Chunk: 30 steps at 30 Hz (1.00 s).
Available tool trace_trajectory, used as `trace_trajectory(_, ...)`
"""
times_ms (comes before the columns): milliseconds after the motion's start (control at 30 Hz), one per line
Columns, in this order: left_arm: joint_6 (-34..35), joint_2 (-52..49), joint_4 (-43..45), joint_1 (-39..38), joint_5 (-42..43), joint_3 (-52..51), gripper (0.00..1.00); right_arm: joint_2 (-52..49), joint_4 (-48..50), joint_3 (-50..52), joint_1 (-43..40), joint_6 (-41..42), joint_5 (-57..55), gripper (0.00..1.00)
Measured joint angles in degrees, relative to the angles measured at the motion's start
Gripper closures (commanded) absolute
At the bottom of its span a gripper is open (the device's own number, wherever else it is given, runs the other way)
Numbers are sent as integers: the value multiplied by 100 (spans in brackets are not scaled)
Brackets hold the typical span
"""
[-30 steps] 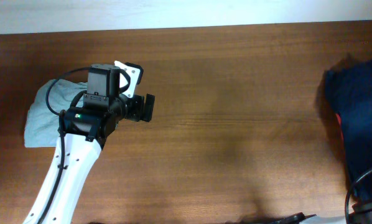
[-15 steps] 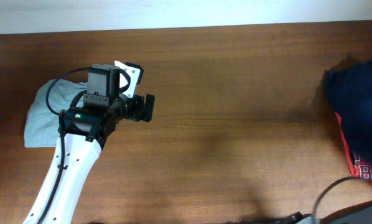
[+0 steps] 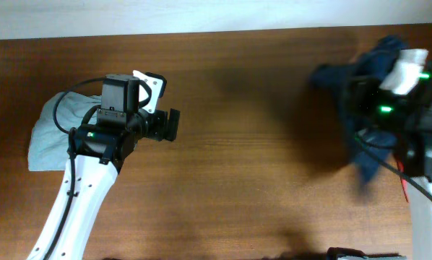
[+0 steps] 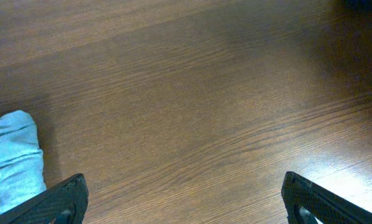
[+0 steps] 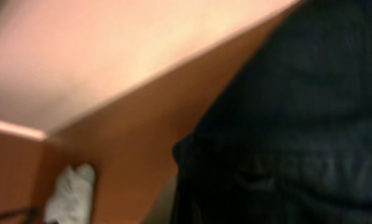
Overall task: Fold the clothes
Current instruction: 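Grasp the navy shorts with the right gripper and lift them, then drag the navy shorts to table center with the right gripper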
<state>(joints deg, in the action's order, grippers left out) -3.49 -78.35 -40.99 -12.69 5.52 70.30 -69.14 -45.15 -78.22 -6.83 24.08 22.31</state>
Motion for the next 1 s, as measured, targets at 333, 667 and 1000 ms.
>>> trace_trajectory(333,0,0,4,0,-2,0,1,-1746,164,0,2459,-4,-1185,96)
trace_trajectory(667,0,0,2,0,-2,0,1,-2868,1827,11,3545,-308,-1329,63)
trace_trajectory(1000,-2,0,4,0,15,0,1,-2861,1346,2,3689,-1421,-1759,54)
